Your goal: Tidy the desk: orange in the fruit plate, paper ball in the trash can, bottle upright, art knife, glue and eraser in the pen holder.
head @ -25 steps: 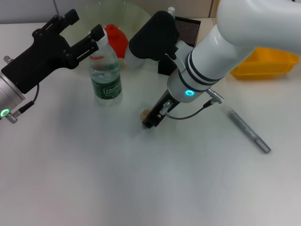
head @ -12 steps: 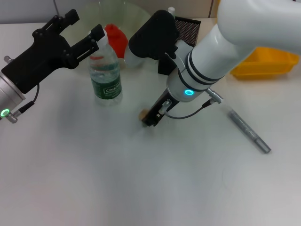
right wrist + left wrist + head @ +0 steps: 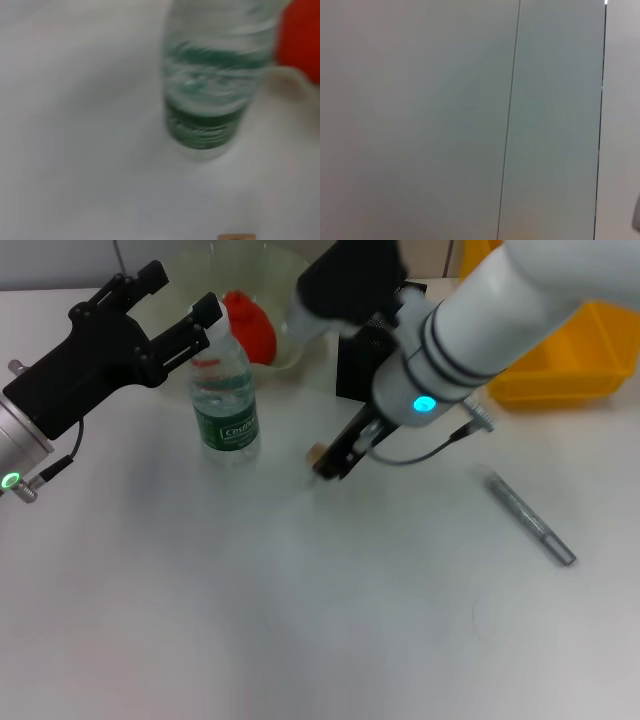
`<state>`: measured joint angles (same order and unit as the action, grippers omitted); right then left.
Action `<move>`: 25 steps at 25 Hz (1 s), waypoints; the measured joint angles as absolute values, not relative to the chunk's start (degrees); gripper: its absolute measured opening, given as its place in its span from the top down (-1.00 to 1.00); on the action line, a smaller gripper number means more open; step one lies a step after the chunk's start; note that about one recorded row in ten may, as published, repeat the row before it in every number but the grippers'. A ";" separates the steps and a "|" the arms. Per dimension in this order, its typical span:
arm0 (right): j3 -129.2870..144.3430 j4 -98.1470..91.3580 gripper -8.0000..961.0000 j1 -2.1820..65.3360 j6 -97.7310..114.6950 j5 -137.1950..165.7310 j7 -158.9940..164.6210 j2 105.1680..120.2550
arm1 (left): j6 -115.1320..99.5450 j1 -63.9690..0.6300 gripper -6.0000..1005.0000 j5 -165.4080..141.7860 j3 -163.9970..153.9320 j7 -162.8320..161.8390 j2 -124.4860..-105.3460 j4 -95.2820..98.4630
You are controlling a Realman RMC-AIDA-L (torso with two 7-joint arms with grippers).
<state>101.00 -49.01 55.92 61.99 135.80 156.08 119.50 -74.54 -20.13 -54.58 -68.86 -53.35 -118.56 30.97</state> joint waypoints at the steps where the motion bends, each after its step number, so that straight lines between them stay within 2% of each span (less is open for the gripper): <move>1: 99.15 -50.90 0.45 54.92 62.94 137.86 156.66 119.50 | -74.54 -20.13 -0.59 -54.58 -68.86 -53.35 -118.56 30.97; 4: 94.28 -61.79 0.45 49.81 64.94 143.82 158.39 119.45 | -74.55 -20.10 -0.59 -54.58 -68.80 -53.35 -118.56 30.72; 9: 89.81 -71.57 0.44 46.28 66.44 146.24 158.49 119.32 | -74.51 -20.03 -0.59 -54.58 -68.87 -53.35 -118.56 30.61; 16: 85.76 -75.98 0.43 45.62 66.86 149.94 158.61 119.33 | -74.57 -20.17 -0.59 -54.58 -68.91 -53.35 -118.56 30.58; 25: 81.06 -71.57 0.41 47.38 65.10 152.61 158.52 119.34 | -74.94 -20.21 -0.59 -54.58 -69.04 -53.41 -118.65 30.58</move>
<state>81.06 -71.57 47.38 65.10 152.61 158.52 119.34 -74.94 -20.21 -54.58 -69.04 -53.41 -118.65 30.58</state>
